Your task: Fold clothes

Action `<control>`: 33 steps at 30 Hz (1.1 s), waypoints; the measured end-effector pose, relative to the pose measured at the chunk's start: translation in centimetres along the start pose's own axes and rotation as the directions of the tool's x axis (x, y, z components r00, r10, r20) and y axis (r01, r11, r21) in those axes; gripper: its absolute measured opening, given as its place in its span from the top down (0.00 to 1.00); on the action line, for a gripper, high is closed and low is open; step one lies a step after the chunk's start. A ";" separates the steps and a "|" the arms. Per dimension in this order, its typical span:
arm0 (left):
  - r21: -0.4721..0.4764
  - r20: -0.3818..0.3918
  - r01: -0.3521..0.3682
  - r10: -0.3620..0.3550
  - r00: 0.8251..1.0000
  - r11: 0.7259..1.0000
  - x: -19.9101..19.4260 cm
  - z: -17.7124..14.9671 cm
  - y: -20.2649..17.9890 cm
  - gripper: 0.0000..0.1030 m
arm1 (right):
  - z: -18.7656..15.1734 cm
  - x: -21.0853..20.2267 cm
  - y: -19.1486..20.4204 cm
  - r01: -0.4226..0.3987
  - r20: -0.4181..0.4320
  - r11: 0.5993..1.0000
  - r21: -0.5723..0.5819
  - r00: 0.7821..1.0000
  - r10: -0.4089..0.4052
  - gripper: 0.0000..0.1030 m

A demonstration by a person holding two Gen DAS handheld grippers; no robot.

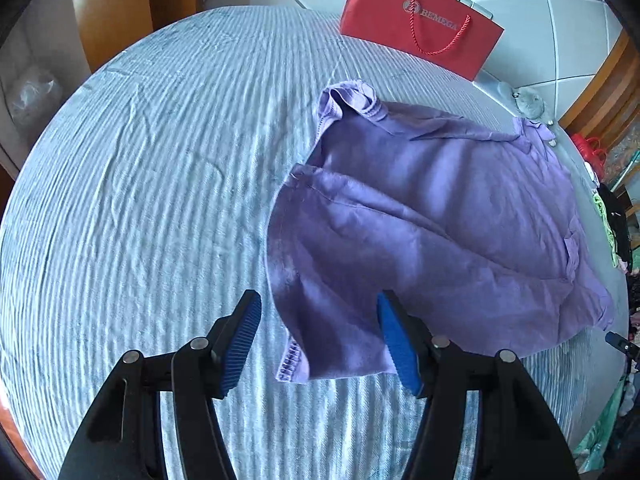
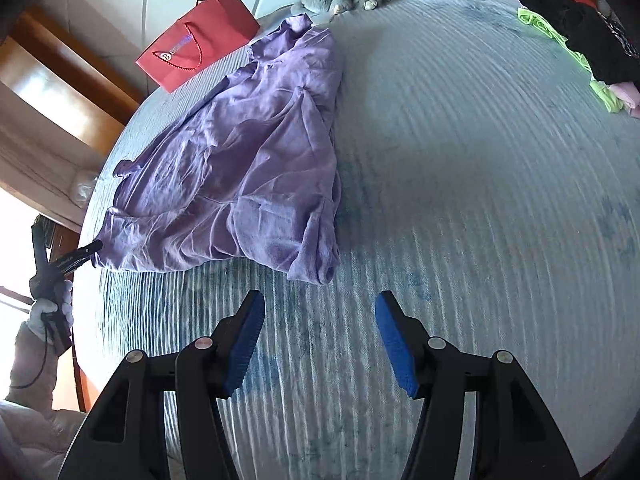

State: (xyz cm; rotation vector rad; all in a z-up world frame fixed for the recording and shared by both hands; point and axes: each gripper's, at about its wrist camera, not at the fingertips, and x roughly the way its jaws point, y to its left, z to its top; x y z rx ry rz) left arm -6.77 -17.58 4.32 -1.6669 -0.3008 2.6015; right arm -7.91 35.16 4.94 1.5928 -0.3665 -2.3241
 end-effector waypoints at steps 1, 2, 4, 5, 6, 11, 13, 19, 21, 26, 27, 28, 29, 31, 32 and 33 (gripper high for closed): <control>-0.003 0.007 -0.006 0.006 1.000 1.000 -0.2 0.0 -0.1 0.95 | 0.2 0.3 0.1 0.000 0.007 1.000 -0.008 1.000 0.000 0.44; -0.006 0.014 -0.013 0.013 1.000 1.000 -0.4 0.0 -0.2 0.97 | 0.5 0.7 0.3 0.001 0.010 1.000 -0.023 1.000 -0.001 0.45; -0.010 0.032 -0.021 0.021 0.999 1.000 -1.1 0.0 -0.3 0.97 | 1.1 1.5 0.8 0.018 0.012 0.998 -0.057 1.000 -0.018 0.75; -0.008 0.039 -0.031 0.031 0.999 0.999 -1.5 0.0 -0.2 0.97 | 1.6 1.5 1.0 0.062 0.014 0.995 -0.079 0.998 -0.061 0.96; -0.008 0.044 -0.037 0.038 0.998 0.999 -2.0 -0.1 -0.1 0.97 | 2.1 1.0 1.1 0.100 0.032 0.990 -0.096 0.995 -0.098 0.96; -0.002 0.055 -0.025 0.025 0.998 1.000 -5.1 -1.9 0.9 0.97 | 3.4 -5.2 1.5 0.190 0.140 0.971 -0.144 0.975 -0.171 0.96; 0.012 0.038 -0.033 0.032 0.999 0.999 -5.6 -3.2 1.1 0.97 | 2.8 -6.7 2.3 0.202 0.124 0.963 -0.180 0.976 -0.182 0.96; 0.023 -0.096 -0.087 0.089 0.991 0.996 -2.6 -6.6 2.7 0.97 | -1.6 -2.6 0.7 0.184 -0.115 0.968 -0.170 0.972 -0.205 0.96; 0.043 -0.097 -0.091 0.095 0.991 0.995 -2.4 -6.7 2.5 0.97 | -2.7 -1.0 0.0 0.182 -0.176 0.971 -0.152 0.962 -0.208 0.96; 0.101 -0.082 -0.056 0.065 0.995 0.993 -4.2 -5.7 1.8 0.93 | -3.9 -0.5 -0.1 0.201 -0.254 0.960 -0.196 0.935 -0.247 0.91; 0.107 -0.066 -0.049 0.056 0.996 0.993 -4.8 -5.4 1.7 0.86 | -3.8 -1.2 0.0 0.215 -0.240 0.955 -0.203 0.935 -0.261 0.85; 0.116 -0.043 -0.046 0.051 0.998 0.992 -5.5 -4.9 1.5 0.70 | -3.6 -2.1 0.0 0.227 -0.224 0.953 -0.203 0.936 -0.271 0.80; 0.126 -0.019 -0.045 0.048 0.999 0.991 -5.9 -4.4 1.3 0.62 | -3.2 -3.0 0.1 0.229 -0.199 0.954 -0.192 0.943 -0.267 0.71; 0.146 0.018 -0.047 0.044 0.999 0.988 -6.0 -3.2 0.8 0.52 | -2.1 -4.8 0.5 0.217 -0.140 0.960 -0.176 0.960 -0.243 0.68; 0.153 0.030 -0.049 0.045 0.999 0.987 -5.9 -2.6 0.6 0.52 | -1.5 -5.5 0.8 0.208 -0.111 0.963 -0.170 0.967 -0.229 0.68; 0.158 0.034 -0.053 0.048 0.998 0.986 -5.3 -2.1 0.5 0.52 | -0.9 -5.8 1.3 0.195 -0.083 0.966 -0.169 0.974 -0.211 0.68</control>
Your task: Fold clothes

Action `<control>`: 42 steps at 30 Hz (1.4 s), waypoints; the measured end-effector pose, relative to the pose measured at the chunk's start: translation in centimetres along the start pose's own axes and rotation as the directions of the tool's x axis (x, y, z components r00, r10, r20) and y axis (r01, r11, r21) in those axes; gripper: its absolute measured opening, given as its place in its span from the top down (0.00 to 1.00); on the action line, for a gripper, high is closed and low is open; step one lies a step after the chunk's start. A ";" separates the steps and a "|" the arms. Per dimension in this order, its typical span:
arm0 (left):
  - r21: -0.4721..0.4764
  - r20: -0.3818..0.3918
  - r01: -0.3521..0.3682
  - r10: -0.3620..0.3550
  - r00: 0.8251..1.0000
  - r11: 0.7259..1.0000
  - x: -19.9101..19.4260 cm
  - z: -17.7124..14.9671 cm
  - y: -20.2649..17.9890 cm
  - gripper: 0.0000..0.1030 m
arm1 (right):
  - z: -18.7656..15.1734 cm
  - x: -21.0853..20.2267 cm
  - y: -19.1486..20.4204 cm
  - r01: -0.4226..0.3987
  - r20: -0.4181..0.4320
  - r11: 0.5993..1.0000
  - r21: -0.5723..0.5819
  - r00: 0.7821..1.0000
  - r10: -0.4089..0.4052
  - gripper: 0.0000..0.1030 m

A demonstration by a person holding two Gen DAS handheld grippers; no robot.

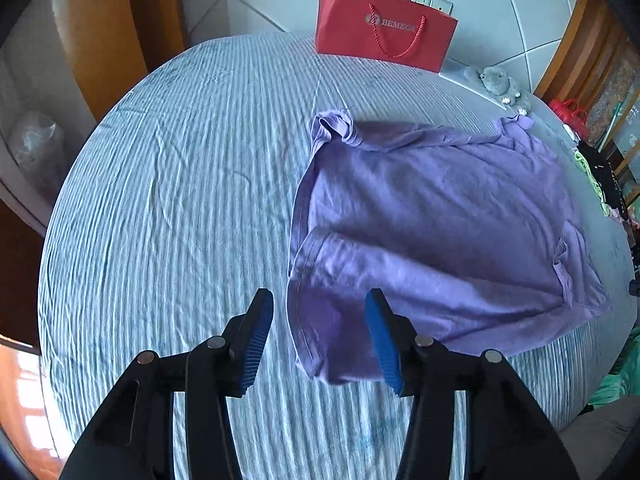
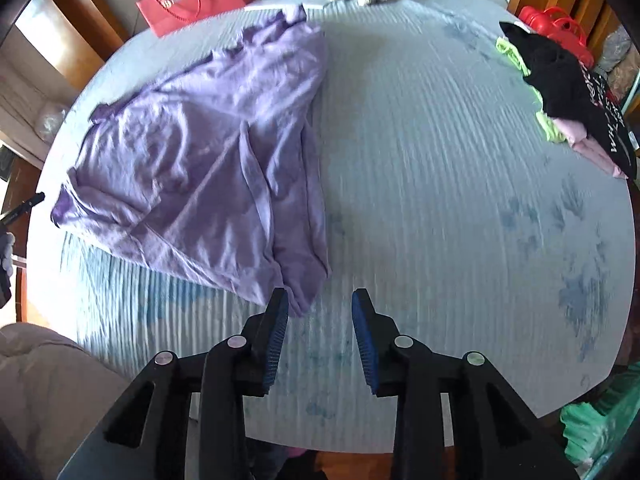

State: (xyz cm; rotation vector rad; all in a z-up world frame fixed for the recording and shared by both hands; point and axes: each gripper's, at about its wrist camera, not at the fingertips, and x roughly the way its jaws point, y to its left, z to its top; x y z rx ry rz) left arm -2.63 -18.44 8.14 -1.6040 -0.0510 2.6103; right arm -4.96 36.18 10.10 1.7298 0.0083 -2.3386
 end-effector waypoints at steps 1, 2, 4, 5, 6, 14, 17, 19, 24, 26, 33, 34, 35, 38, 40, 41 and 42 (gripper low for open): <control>0.005 -0.004 -0.001 0.001 1.000 1.000 0.8 0.4 0.0 0.52 | 0.6 -0.2 0.4 -0.014 0.025 1.000 -0.001 1.000 0.014 0.68; 0.009 -0.019 -0.002 0.002 1.000 1.000 1.7 0.7 0.3 0.52 | 1.3 0.0 1.0 -0.027 0.038 1.000 -0.005 0.999 0.027 0.68; 0.016 -0.049 -0.003 0.004 0.999 1.000 3.4 1.0 0.7 0.52 | 2.5 1.0 2.0 -0.048 0.040 0.999 -0.006 0.998 0.049 0.68; 0.017 -0.066 -0.001 0.002 0.998 1.000 4.1 0.8 0.6 0.52 | 3.2 1.7 2.4 -0.058 0.035 0.998 -0.005 0.998 0.058 0.68; 0.015 -0.080 0.000 0.001 0.997 1.000 4.6 0.6 0.4 0.52 | 3.7 2.5 2.8 -0.065 0.026 0.998 -0.001 0.998 0.065 0.68; -0.027 -0.164 -0.091 0.086 0.983 0.995 6.0 1.0 1.1 0.93 | 3.0 7.2 3.4 -0.064 -0.121 0.998 0.019 0.990 0.066 0.92; -0.061 -0.192 -0.084 0.071 0.979 0.995 5.8 1.2 2.1 0.88 | 2.7 7.2 1.8 -0.026 -0.133 0.996 0.083 0.990 0.037 0.94; -0.081 -0.156 -0.030 0.017 0.988 0.996 4.8 2.4 2.5 0.74 | 3.4 5.8 1.4 0.005 -0.092 0.998 0.068 0.996 0.002 0.89; -0.068 -0.010 0.008 -0.009 1.000 0.998 3.1 8.4 2.5 0.46 | 9.3 2.2 0.2 -0.020 0.064 0.999 0.045 0.998 0.017 0.50; -0.013 0.003 0.001 -0.001 1.000 1.000 4.4 11.0 1.8 0.46 | 12.6 1.8 -0.3 -0.023 0.116 0.999 0.021 0.993 0.021 0.50; 0.065 -0.057 0.047 -0.044 0.997 0.997 9.6 13.8 -1.4 0.46 | 24.0 4.7 0.9 -0.034 0.152 0.993 -0.111 0.987 0.051 0.50; 0.064 -0.072 0.060 -0.055 0.996 0.996 9.9 13.7 -1.6 0.46 | 25.0 5.3 1.0 -0.034 0.146 0.991 -0.127 0.988 0.053 0.50; 0.066 -0.088 0.072 -0.067 0.994 0.995 10.5 13.9 -2.0 0.46 | 25.9 5.9 1.2 -0.032 0.139 0.990 -0.140 0.989 0.051 0.50; 0.090 -0.141 0.080 -0.066 0.988 0.993 12.2 14.0 -3.0 0.46 | 28.5 7.7 1.7 -0.022 0.123 0.984 -0.175 0.991 0.044 0.50; 0.080 -0.152 0.088 -0.075 0.985 0.993 13.1 14.3 -3.1 0.62 | 30.0 9.0 2.0 -0.031 0.112 0.982 -0.186 0.992 0.052 0.50; 0.068 -0.151 0.085 -0.074 0.986 0.994 13.3 14.6 -3.0 0.73 | 30.8 9.8 2.0 -0.034 0.106 0.981 -0.190 0.993 0.055 0.50; 0.053 -0.147 0.078 -0.070 0.987 0.996 13.5 15.0 -2.8 0.88 | 31.5 10.6 2.0 -0.033 0.102 0.981 -0.194 0.993 0.053 0.50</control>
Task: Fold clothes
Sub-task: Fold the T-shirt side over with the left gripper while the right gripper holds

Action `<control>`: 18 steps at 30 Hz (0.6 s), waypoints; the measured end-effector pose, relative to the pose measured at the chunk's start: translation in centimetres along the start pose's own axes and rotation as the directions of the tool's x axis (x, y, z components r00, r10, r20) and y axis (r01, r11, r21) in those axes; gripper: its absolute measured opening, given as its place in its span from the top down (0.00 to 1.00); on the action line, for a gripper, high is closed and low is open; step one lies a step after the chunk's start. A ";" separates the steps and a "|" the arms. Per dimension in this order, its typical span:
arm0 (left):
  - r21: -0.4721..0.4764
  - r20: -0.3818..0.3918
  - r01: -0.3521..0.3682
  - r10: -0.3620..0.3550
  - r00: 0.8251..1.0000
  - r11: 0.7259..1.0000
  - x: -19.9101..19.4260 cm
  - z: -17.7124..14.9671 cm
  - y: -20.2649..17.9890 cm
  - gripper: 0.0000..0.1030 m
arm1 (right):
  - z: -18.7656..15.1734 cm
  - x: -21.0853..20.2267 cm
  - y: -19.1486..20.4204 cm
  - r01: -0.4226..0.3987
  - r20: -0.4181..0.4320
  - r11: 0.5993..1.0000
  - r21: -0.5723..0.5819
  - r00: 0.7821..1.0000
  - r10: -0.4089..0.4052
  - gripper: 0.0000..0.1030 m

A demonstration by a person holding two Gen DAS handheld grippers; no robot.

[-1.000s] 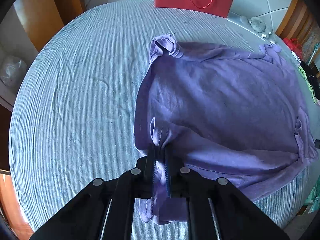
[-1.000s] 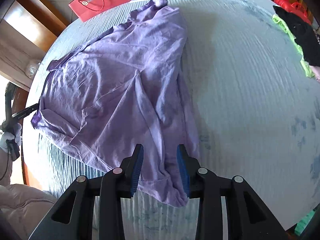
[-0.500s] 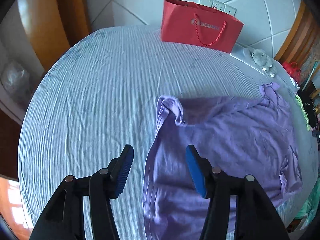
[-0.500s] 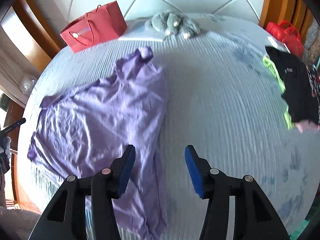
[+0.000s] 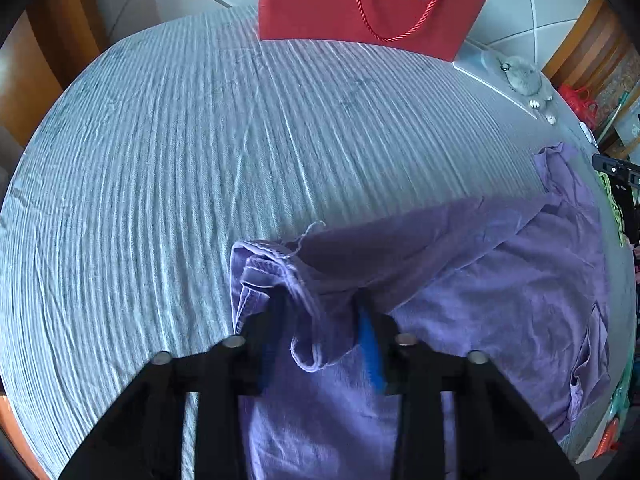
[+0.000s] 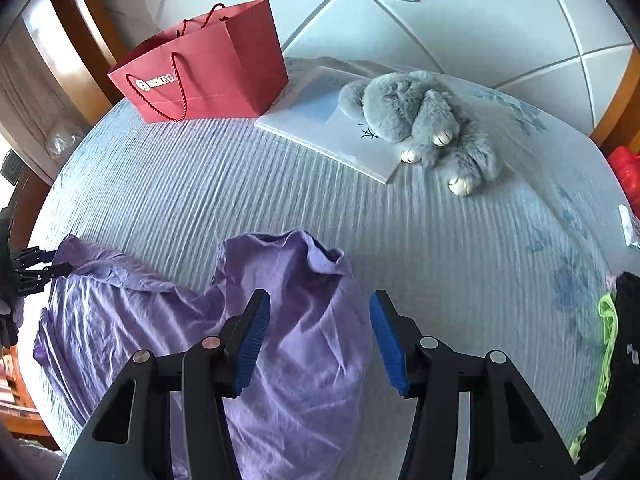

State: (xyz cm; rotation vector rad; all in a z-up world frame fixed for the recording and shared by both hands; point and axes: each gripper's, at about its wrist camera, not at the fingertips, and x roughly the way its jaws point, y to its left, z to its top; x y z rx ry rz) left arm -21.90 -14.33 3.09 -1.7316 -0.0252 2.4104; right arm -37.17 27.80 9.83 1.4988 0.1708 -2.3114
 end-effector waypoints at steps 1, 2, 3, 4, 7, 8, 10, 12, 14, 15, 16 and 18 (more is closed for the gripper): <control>-0.012 0.005 -0.003 0.003 1.000 1.000 0.0 0.4 0.1 0.89 | 0.5 0.9 -0.1 -0.001 -0.005 1.000 -0.002 1.000 0.001 0.50; -0.018 0.013 -0.003 0.003 1.000 1.000 -0.1 0.7 0.2 0.91 | 0.9 1.9 -0.2 -0.009 -0.017 1.000 -0.006 1.000 0.009 0.50; -0.019 0.020 -0.006 0.007 1.000 1.000 -0.2 1.1 0.3 0.92 | 1.3 2.9 -0.1 -0.015 -0.037 1.000 -0.014 0.999 0.015 0.51; -0.014 0.024 -0.015 0.015 1.000 1.000 -0.3 1.5 0.2 0.93 | 1.6 3.9 -0.1 -0.022 -0.058 1.000 -0.022 0.998 0.020 0.56; -0.017 0.035 -0.023 0.024 0.999 1.000 -0.7 2.5 0.6 0.94 | 2.6 6.0 0.3 0.019 -0.117 0.998 -0.058 0.993 -0.026 0.93; -0.026 0.043 -0.022 0.023 0.999 0.999 -1.0 2.8 0.8 0.94 | 2.9 5.5 0.4 0.033 -0.094 0.997 -0.064 0.995 -0.038 0.93; -0.046 0.064 -0.004 0.007 0.998 0.999 -1.9 3.1 1.4 0.94 | 3.2 2.7 0.6 0.027 0.000 0.998 -0.055 1.000 -0.027 0.94; -0.061 0.084 0.017 -0.011 0.996 0.998 -3.1 2.9 2.0 0.94 | 2.6 -1.8 1.4 0.013 0.116 0.997 -0.076 0.993 -0.005 0.94; -0.074 0.099 0.038 -0.031 0.995 0.997 -4.1 2.3 2.5 0.94 | 0.9 -6.1 2.4 0.027 0.204 0.994 -0.110 0.979 -0.004 0.94; -0.078 0.105 0.050 -0.041 0.994 0.996 -4.5 1.9 2.8 0.94 | -0.5 -8.0 3.0 0.032 0.230 0.991 -0.129 0.973 -0.002 0.94; -0.081 0.111 0.057 -0.048 0.993 0.995 -4.9 1.3 3.1 0.94 | -2.0 -9.7 3.5 0.035 0.250 0.989 -0.143 0.968 0.002 0.94; -0.074 0.121 0.070 -0.061 0.991 0.995 -5.3 -0.1 3.4 0.94 | -5.8 -12.1 4.4 0.033 0.258 0.988 -0.154 0.966 0.008 0.94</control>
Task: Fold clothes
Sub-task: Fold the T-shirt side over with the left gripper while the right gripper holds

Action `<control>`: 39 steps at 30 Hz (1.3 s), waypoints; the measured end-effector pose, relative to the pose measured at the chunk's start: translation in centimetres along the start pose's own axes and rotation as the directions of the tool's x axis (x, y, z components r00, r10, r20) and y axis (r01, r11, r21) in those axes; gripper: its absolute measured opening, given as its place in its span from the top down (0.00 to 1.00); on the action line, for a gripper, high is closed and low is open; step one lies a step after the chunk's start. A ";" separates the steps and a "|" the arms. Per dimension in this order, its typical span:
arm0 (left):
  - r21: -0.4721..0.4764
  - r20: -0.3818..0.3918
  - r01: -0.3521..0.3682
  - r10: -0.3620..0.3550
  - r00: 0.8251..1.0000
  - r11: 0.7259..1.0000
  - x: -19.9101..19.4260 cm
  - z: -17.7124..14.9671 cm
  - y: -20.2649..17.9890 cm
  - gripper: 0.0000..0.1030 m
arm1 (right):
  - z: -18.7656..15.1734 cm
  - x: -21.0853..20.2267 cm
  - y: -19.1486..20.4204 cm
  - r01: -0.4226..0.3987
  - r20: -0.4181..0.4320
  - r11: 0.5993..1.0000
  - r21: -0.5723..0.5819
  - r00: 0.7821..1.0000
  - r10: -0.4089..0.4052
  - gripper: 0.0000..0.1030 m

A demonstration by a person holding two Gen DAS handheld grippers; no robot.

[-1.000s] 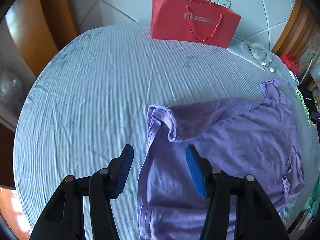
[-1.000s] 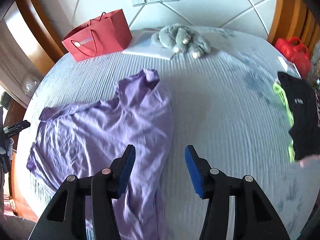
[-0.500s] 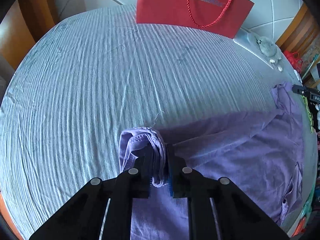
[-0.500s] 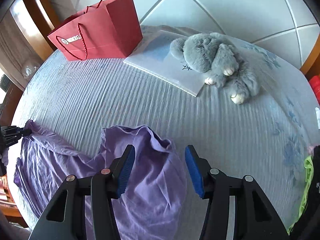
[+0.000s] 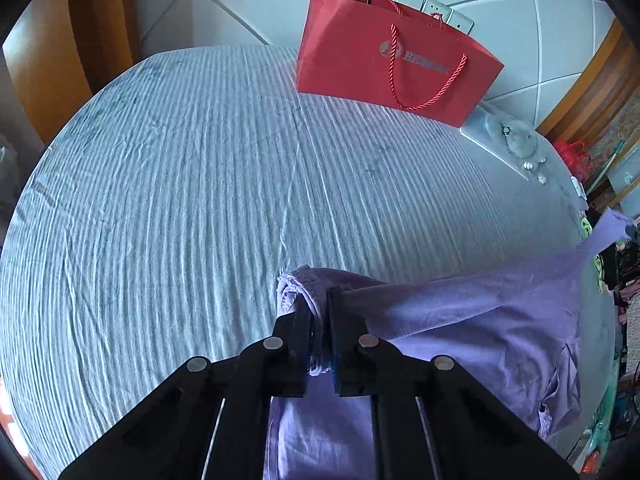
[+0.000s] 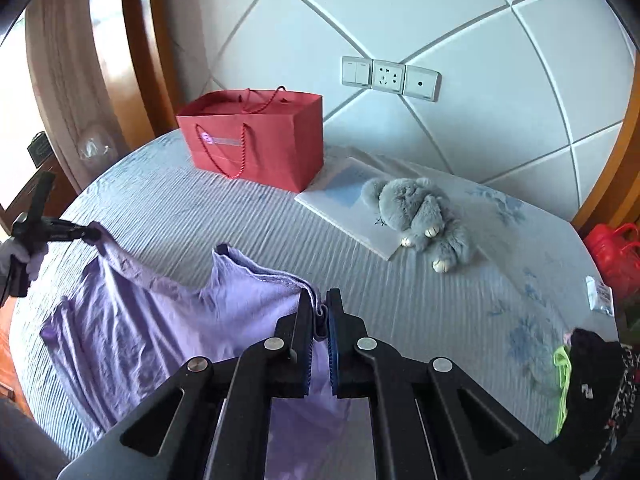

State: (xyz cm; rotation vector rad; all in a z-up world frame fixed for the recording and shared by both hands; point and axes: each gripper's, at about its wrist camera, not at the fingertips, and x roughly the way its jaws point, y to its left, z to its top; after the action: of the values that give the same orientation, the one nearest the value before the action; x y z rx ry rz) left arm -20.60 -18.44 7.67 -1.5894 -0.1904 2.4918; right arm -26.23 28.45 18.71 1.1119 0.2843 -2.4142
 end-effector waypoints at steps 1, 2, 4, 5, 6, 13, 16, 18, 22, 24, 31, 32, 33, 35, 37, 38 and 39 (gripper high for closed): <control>0.011 0.000 0.003 -0.003 1.000 1.000 -0.2 -0.8 0.0 0.94 | -1.7 -0.8 0.9 -0.001 -0.021 1.000 -0.009 1.000 0.001 0.94; 0.025 -0.009 0.002 -0.001 1.000 1.000 -0.3 -1.7 0.0 0.94 | -3.5 -1.5 1.8 -0.005 -0.048 1.000 -0.017 0.999 0.004 0.94; 0.056 -0.047 -0.002 0.004 0.999 0.998 0.1 -3.7 -0.3 0.94 | -7.7 -1.6 3.2 -0.035 -0.145 0.999 -0.010 0.989 0.034 0.94; 0.072 -0.079 -0.006 0.011 0.997 0.997 0.5 -4.8 -0.4 0.94 | -9.8 -1.4 3.6 -0.050 -0.199 0.999 0.017 0.978 0.053 0.93; 0.088 -0.114 -0.015 0.025 0.993 0.996 1.1 -5.9 -0.5 0.93 | -11.9 -1.1 3.9 -0.063 -0.253 0.997 0.048 0.965 0.074 0.93; 0.058 -0.143 -0.033 0.041 0.989 0.998 -0.2 -8.4 -0.1 0.72 | -17.0 -1.7 1.1 -0.008 -0.317 0.963 0.268 0.944 0.096 0.71; 0.031 -0.078 -0.040 0.042 0.996 0.999 -1.9 -7.1 0.0 0.68 | -14.7 -2.2 -1.8 0.017 -0.225 0.929 0.370 0.972 0.072 0.58; 0.007 -0.050 -0.045 0.045 0.998 0.999 -2.2 -5.7 -0.1 0.66 | -12.8 -1.2 -3.5 0.006 -0.191 0.900 0.436 0.978 0.086 0.58; -0.004 -0.053 -0.078 0.078 0.996 0.997 -0.6 -2.8 -0.6 0.66 | -8.9 2.7 -5.2 0.008 -0.219 0.876 0.483 0.969 0.112 0.58; 0.003 -0.068 -0.075 0.075 0.995 0.997 0.6 -2.0 -1.0 0.66 | -7.8 4.9 -5.4 0.004 -0.258 0.875 0.485 0.956 0.139 0.58; 0.050 -0.145 -0.077 0.084 0.986 0.996 4.0 -1.5 -1.8 0.67 | -7.7 11.4 -5.4 0.011 -0.413 0.850 0.526 0.878 0.244 0.58; 0.057 -0.145 -0.098 0.106 0.984 0.993 4.3 -1.6 -1.9 0.69 | -8.0 12.1 -5.3 0.021 -0.425 0.852 0.524 0.873 0.240 0.59; 0.066 -0.132 -0.132 0.140 0.981 0.989 4.3 -1.7 -2.0 0.86 | -8.2 12.5 -5.0 0.028 -0.430 0.859 0.510 0.874 0.227 0.77; 0.038 -0.114 -0.152 0.155 0.981 0.988 4.1 -1.9 -1.6 0.95 | -8.0 11.7 -4.1 0.062 -0.409 0.881 0.469 0.900 0.154 0.94; 0.013 -0.106 -0.156 0.156 0.982 0.988 3.9 -2.4 -1.2 0.95 | -7.4 8.2 -3.3 0.091 -0.315 0.889 0.449 0.947 0.062 0.94; 0.011 -0.099 -0.160 0.161 0.982 0.987 3.8 -2.6 -1.2 0.95 | -7.4 5.8 -3.2 0.110 -0.254 0.879 0.463 0.967 0.013 0.94; 0.020 -0.088 -0.167 0.168 0.982 0.986 3.8 -2.8 -1.4 0.95 | -7.8 3.6 -3.4 0.133 -0.205 0.865 0.484 0.978 -0.035 0.94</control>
State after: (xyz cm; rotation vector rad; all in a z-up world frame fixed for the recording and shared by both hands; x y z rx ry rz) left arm -19.51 -16.26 3.43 -1.7764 -0.0293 2.5296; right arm -24.77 33.07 10.91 1.5851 -0.2575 -2.5328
